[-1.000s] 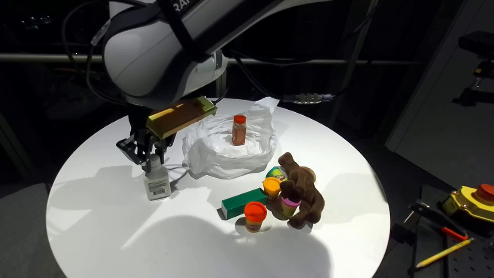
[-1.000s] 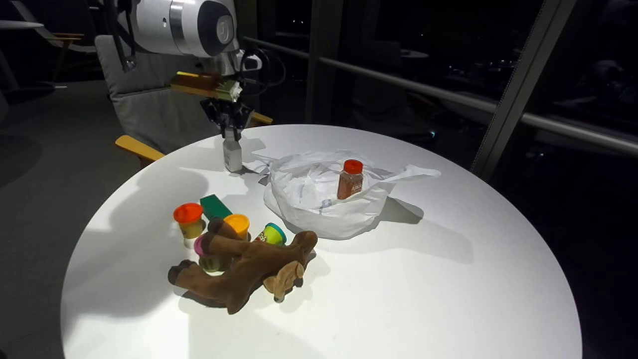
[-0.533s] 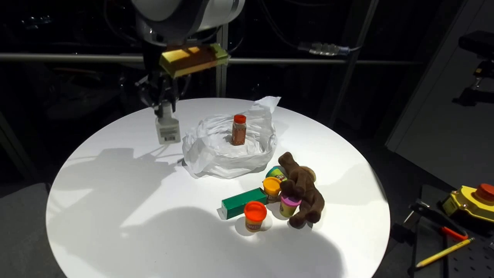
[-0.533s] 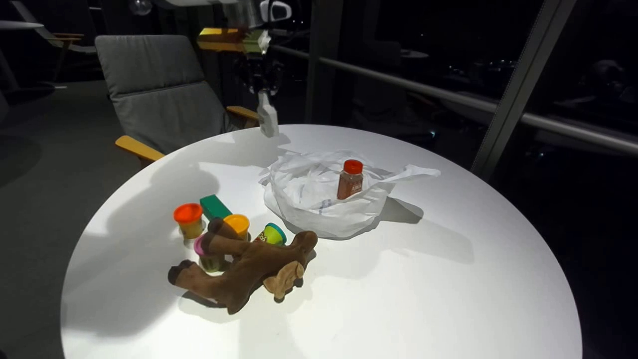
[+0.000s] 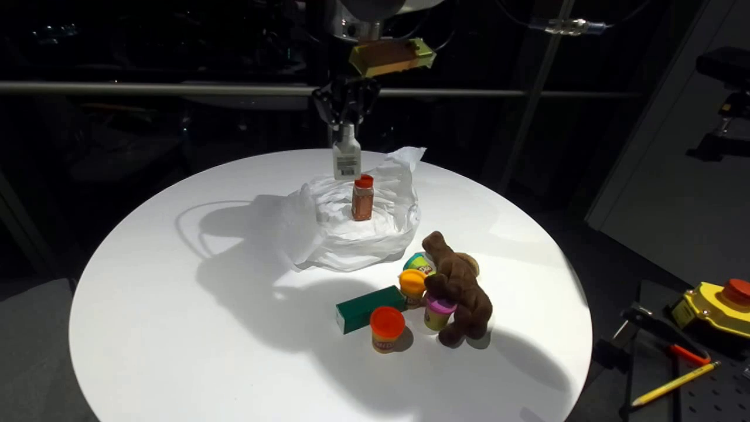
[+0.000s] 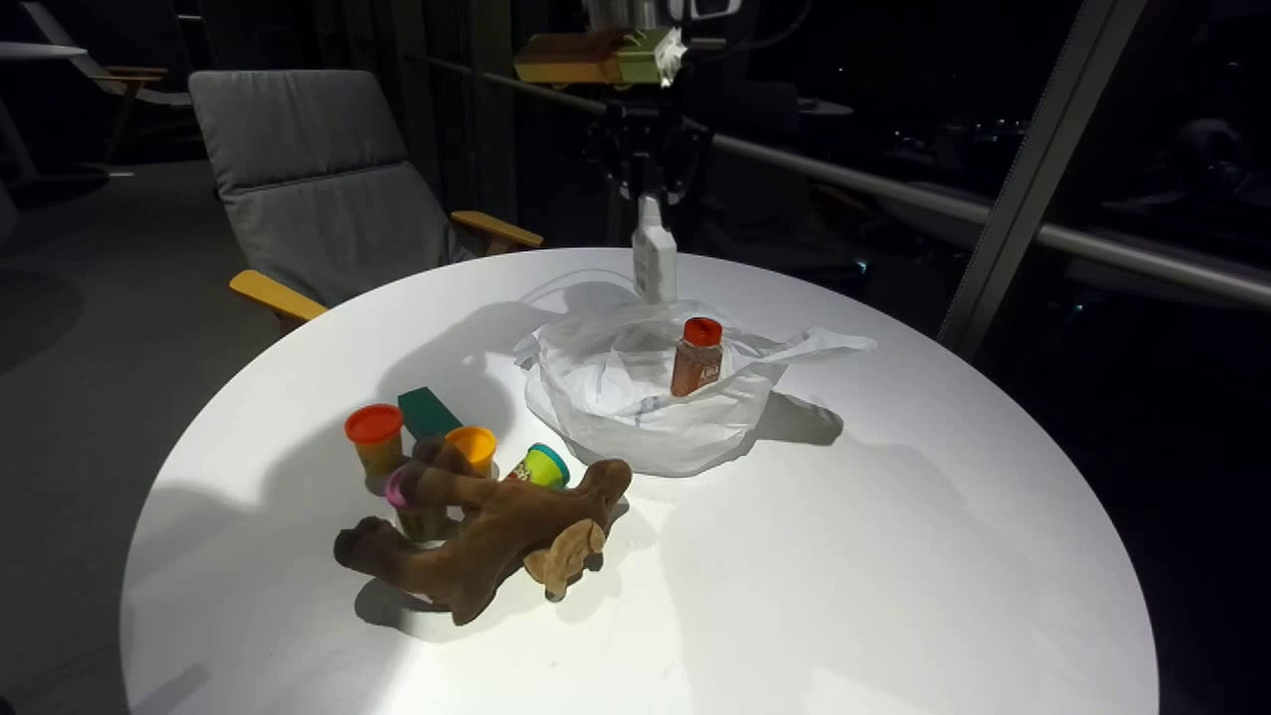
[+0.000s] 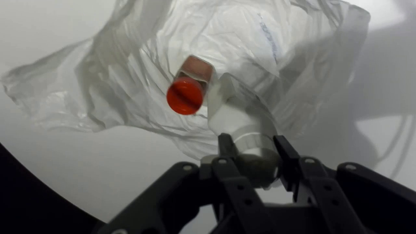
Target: Put the containers, reindeer toy and green block inside the white plastic bag
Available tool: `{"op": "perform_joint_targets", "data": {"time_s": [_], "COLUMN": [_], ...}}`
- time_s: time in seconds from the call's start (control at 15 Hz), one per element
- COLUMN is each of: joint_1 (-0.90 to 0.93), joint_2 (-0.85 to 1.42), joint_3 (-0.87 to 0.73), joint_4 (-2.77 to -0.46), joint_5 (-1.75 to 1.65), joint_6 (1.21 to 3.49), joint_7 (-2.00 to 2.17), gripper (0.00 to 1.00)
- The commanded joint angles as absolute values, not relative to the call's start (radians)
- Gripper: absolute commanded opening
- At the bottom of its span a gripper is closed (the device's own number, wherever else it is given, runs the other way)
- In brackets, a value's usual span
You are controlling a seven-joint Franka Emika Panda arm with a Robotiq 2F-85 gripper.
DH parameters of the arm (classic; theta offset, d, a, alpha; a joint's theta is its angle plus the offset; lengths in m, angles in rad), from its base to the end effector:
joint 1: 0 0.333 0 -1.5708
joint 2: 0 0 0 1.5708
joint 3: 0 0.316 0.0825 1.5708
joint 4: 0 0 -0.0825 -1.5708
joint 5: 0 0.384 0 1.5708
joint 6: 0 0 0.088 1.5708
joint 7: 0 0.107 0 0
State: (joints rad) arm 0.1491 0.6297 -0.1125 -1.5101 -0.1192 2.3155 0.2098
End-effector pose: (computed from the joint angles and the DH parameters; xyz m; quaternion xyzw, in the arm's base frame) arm 0.7252 0.0387 0.3149 0.9923 -0.0361 0.0977 0.0676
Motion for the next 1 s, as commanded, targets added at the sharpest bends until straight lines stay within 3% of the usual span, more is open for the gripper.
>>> {"op": "perform_joint_targets", "data": {"time_s": [0.0,0.93], "joint_1": [0.097,-0.037], "joint_2": [0.573,0.701], "joint_3": [-0.102,-0.074], "joint_4": [-1.622,-1.639], "joint_5": [-0.112,0.067], "joint_6": [2.328,2.405], "joint_7": [0.214,0.209], "gripper": [0.14,0.14]}}
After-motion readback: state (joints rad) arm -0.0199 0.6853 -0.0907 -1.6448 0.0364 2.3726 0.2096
